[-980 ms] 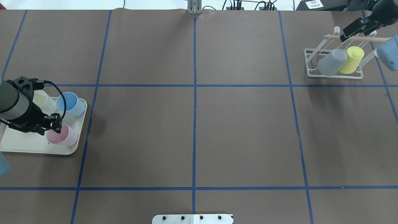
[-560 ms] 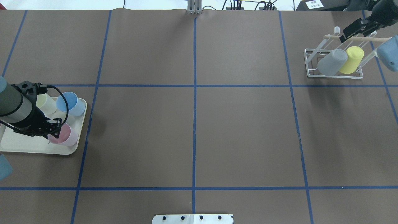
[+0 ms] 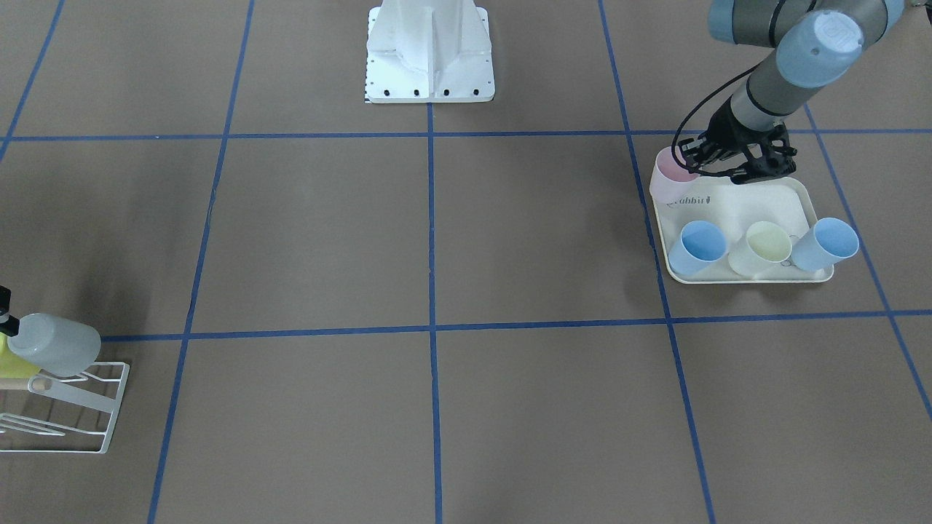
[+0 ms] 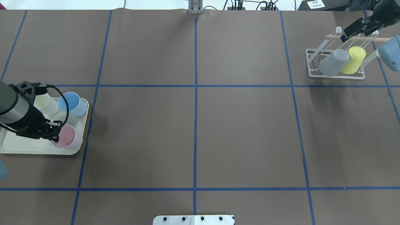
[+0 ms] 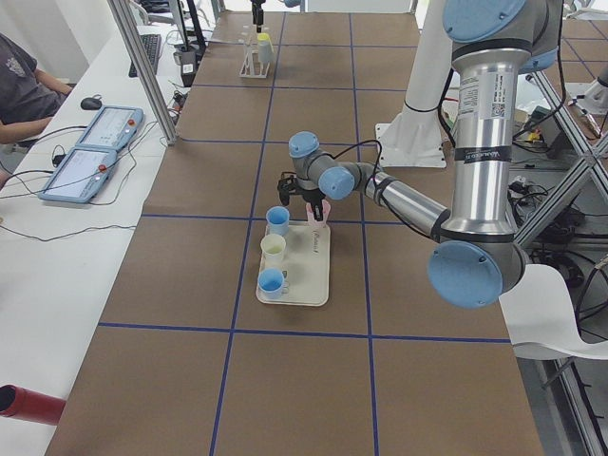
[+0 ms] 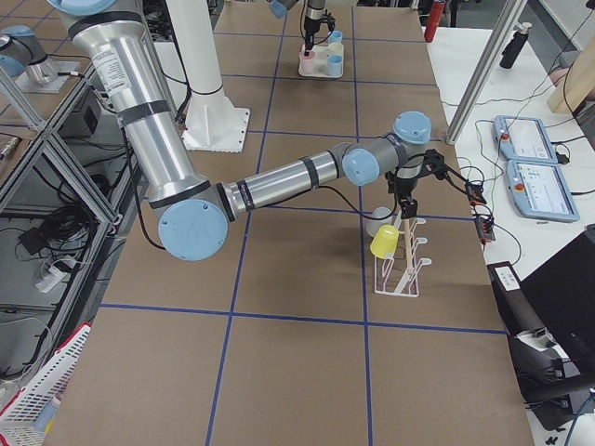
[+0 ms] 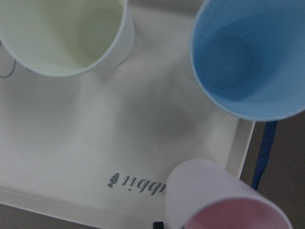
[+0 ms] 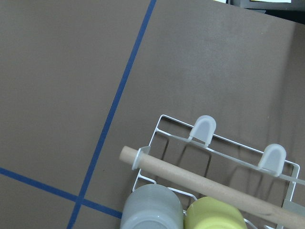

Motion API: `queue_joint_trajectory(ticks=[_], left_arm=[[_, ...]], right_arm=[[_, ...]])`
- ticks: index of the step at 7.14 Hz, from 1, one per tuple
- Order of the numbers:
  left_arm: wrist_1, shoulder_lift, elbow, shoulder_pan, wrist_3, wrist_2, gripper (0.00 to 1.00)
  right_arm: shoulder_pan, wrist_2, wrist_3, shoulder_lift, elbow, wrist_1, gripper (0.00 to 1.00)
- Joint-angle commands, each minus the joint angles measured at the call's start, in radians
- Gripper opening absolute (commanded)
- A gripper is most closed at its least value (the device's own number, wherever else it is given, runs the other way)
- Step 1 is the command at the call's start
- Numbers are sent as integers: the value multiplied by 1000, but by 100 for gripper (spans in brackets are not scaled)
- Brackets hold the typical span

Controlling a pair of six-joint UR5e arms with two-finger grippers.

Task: Transfer IKEA cup to right arm and place on rack

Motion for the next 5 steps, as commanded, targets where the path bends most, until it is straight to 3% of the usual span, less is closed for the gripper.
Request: queue_joint_trajectory(ticks=[1,3,5], left_arm=[[6,-23,-103,-79,-15,-108,0],[-6,-205,-87,-73,-192,-113,0],[-11,-365,-71,-39,-466,-112,0]], right_arm=[[-65,-3,208,4,85,28,99],[-124,-2,507,-10,143,205,99],[-217,-5,913,-13,164,527,99]])
